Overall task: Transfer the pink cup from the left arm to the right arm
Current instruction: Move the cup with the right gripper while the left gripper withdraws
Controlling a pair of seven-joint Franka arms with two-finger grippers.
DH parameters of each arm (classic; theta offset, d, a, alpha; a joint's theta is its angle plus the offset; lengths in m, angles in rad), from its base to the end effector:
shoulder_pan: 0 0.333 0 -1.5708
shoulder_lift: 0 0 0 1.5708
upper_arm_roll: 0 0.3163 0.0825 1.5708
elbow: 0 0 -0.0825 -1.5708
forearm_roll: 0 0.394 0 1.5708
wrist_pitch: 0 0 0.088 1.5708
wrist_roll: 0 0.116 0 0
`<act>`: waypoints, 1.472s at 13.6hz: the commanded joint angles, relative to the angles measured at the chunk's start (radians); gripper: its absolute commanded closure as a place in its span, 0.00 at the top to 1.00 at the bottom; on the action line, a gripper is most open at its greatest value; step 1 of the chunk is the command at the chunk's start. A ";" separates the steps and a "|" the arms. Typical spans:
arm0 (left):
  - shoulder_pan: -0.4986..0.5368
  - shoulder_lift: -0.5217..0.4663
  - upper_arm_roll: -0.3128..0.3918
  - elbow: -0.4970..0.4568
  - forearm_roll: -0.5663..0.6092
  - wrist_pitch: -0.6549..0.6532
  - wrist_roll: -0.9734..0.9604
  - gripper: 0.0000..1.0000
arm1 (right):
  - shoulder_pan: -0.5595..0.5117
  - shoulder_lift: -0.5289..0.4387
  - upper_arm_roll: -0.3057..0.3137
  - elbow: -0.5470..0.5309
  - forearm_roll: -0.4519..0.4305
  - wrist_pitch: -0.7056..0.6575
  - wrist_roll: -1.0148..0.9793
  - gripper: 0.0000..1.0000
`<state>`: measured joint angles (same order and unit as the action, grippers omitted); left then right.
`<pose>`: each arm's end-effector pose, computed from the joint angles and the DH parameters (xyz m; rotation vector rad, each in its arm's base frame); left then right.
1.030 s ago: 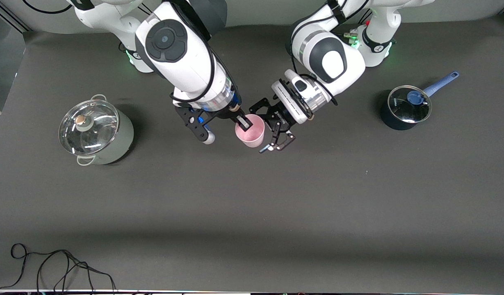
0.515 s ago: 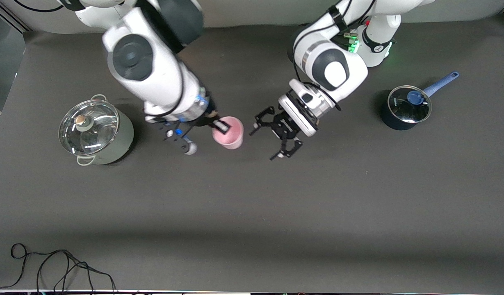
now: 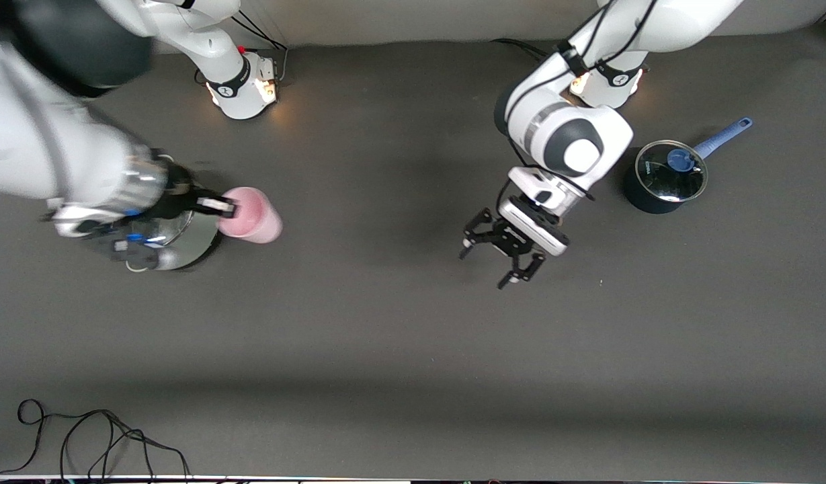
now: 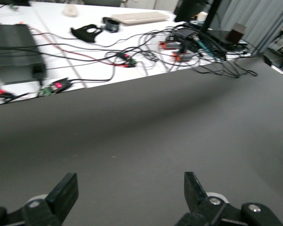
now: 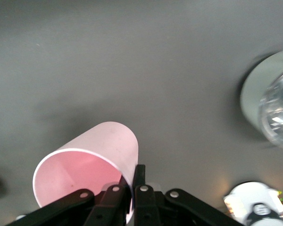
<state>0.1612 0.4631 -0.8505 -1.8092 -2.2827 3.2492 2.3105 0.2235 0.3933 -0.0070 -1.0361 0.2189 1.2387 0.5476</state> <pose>0.5394 -0.2975 0.3313 2.3670 -0.5332 1.0631 0.6182 0.1678 0.6033 -2.9640 0.4163 0.3838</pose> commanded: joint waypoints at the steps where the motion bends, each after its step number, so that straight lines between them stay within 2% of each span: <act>1: 0.053 0.021 -0.016 0.001 -0.009 -0.012 -0.016 1.00 | -0.038 -0.079 -0.036 -0.118 -0.082 -0.004 -0.240 0.00; 3: 0.054 0.040 -0.018 0.017 -0.009 -0.060 -0.130 1.00 | -0.036 -0.102 -0.076 -0.186 -0.125 0.030 -0.380 0.00; 5: 0.017 0.040 -0.021 0.059 -0.008 -0.060 -0.398 1.00 | -0.036 -0.132 -0.102 -0.298 -0.125 0.124 -0.397 0.00; 10: -0.012 0.025 -0.038 0.099 0.003 -0.051 -1.192 1.00 | -0.035 -0.232 -0.125 -0.716 -0.124 0.552 -0.488 0.00; 12: -0.017 0.011 -0.047 0.102 0.009 0.019 -1.284 1.00 | -0.035 -0.235 -0.143 -0.845 -0.118 0.715 -0.537 0.00; 14: -0.019 0.023 -0.065 0.102 0.015 0.169 -1.393 1.00 | -0.039 -0.229 -0.151 -0.961 -0.115 0.865 -0.584 0.00; 18: -0.023 0.046 -0.062 0.102 0.017 0.175 -1.408 1.00 | -0.041 -0.180 -0.159 -1.143 -0.113 1.151 -0.594 0.00; 20: -0.025 0.058 -0.059 0.103 0.018 0.175 -1.408 1.00 | -0.039 -0.127 -0.159 -1.160 -0.113 1.240 -0.594 0.00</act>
<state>0.1473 0.5141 -0.9149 -1.7093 -2.2781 3.4108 0.9328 0.1749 0.2389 -0.1607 -2.1756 0.1125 2.4076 -0.0273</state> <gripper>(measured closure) 0.000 0.947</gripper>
